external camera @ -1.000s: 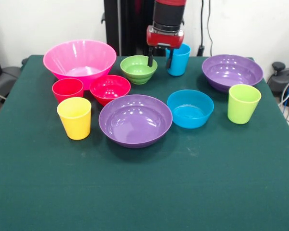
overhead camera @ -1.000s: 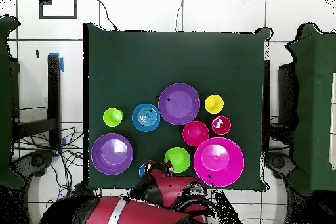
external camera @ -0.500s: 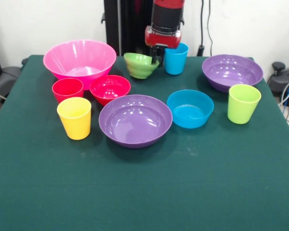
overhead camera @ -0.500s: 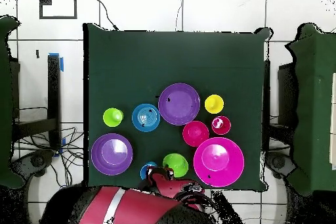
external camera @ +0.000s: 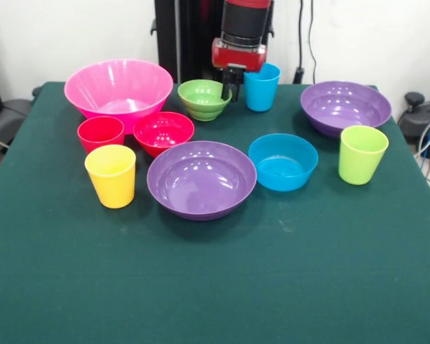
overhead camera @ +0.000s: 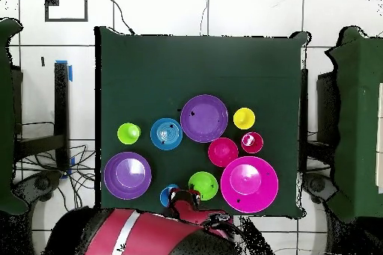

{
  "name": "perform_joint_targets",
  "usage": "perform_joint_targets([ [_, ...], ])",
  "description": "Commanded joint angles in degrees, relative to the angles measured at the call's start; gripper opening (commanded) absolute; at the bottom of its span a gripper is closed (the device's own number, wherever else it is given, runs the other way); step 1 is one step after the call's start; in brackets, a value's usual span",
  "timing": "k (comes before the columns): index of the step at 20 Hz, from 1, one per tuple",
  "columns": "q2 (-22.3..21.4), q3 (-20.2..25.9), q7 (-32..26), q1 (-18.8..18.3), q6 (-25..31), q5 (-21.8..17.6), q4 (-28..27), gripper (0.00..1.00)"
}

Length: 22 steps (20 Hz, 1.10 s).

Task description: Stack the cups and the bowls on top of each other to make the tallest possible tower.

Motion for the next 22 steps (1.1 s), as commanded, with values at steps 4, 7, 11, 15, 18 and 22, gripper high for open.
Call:
perform_joint_targets([
  [4, -5.36, 2.4, 8.77, 1.75, 6.84, 4.13, 0.99, 0.0],
  [7, -17.72, -0.83, 5.01, 4.82, 18.74, 5.44, 2.56, 0.0],
  [11, -28.15, -3.18, 1.89, 7.51, 32.34, 5.99, 1.18, 0.0],
  [15, -32.59, -3.9, 1.8, 9.26, 40.61, 5.34, -0.62, 0.0],
  [18, -33.61, -4.64, 2.71, 10.68, 44.23, 4.84, -2.16, 0.0],
  [22, -34.62, -4.56, 4.1, 11.75, 48.06, 4.36, -3.59, 0.0],
])
